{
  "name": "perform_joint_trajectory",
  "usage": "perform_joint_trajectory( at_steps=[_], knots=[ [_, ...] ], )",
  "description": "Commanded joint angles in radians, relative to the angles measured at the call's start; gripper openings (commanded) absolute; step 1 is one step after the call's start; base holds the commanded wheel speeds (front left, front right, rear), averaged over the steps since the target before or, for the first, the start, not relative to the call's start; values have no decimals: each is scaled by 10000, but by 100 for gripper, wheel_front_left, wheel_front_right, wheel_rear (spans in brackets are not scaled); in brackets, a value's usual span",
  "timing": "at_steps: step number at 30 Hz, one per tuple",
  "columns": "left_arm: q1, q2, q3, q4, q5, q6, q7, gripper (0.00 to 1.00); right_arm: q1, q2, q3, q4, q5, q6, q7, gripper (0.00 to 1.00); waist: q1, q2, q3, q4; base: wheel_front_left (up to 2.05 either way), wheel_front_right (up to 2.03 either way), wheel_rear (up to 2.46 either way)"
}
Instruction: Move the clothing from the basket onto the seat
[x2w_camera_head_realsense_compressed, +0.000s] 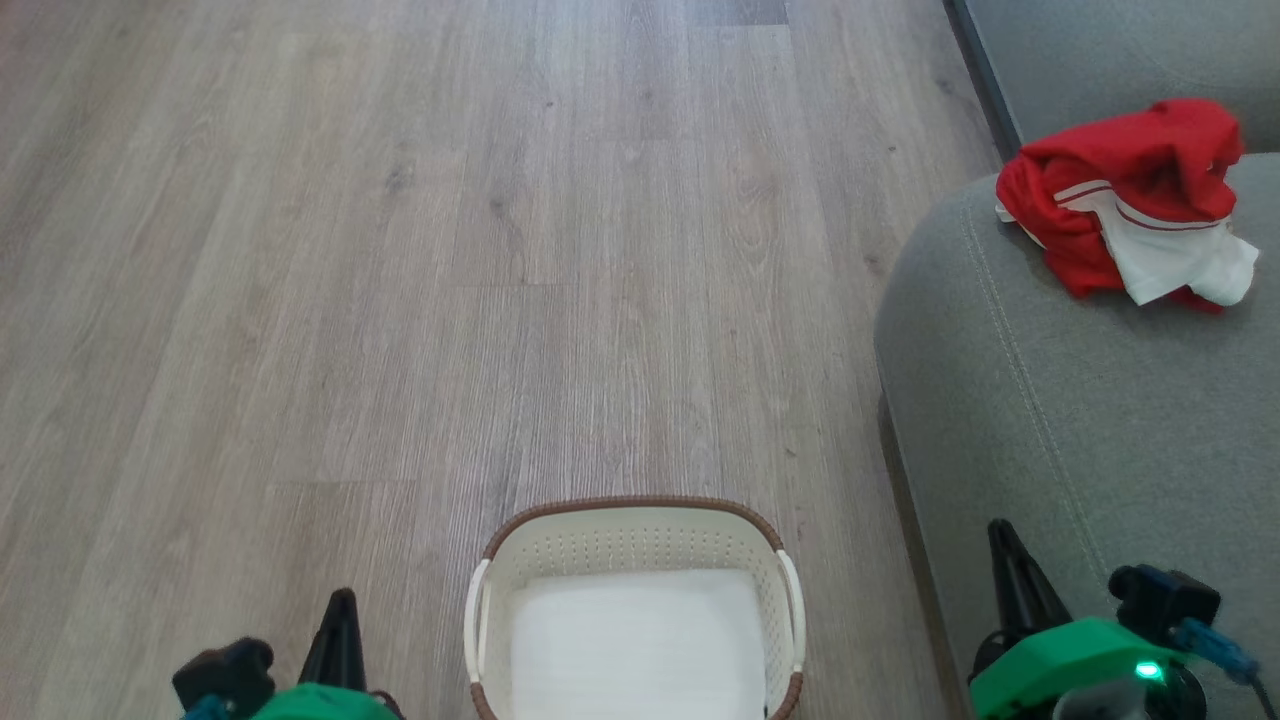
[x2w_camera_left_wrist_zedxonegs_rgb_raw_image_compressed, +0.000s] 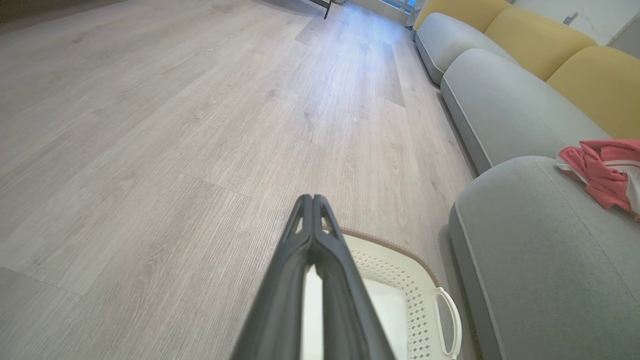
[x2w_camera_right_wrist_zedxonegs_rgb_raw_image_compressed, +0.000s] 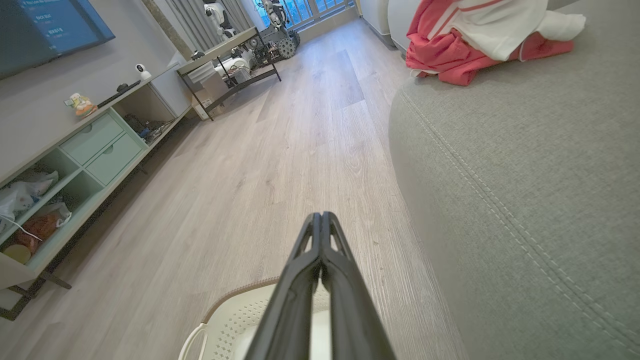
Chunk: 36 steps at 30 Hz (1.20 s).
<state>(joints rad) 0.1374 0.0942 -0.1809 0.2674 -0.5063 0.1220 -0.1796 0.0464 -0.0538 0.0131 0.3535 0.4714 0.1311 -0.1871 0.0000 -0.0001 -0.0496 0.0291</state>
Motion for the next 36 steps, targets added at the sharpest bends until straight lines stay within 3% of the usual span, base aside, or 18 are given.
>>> perform_joint_trajectory(
  at_steps=[1,36],
  knots=[
    [-574,27,244,-275,-251,-84,45,0,-599,6,-40,-392,287,-1,71,0,0,1,6,-3,0,0,0],
    [-1211,-123,1155,-260,-3924,-915,1018,0,-920,16,-459,-629,4058,-2,1069,0,0,1,183,-101,0,0,0]
  ],
)
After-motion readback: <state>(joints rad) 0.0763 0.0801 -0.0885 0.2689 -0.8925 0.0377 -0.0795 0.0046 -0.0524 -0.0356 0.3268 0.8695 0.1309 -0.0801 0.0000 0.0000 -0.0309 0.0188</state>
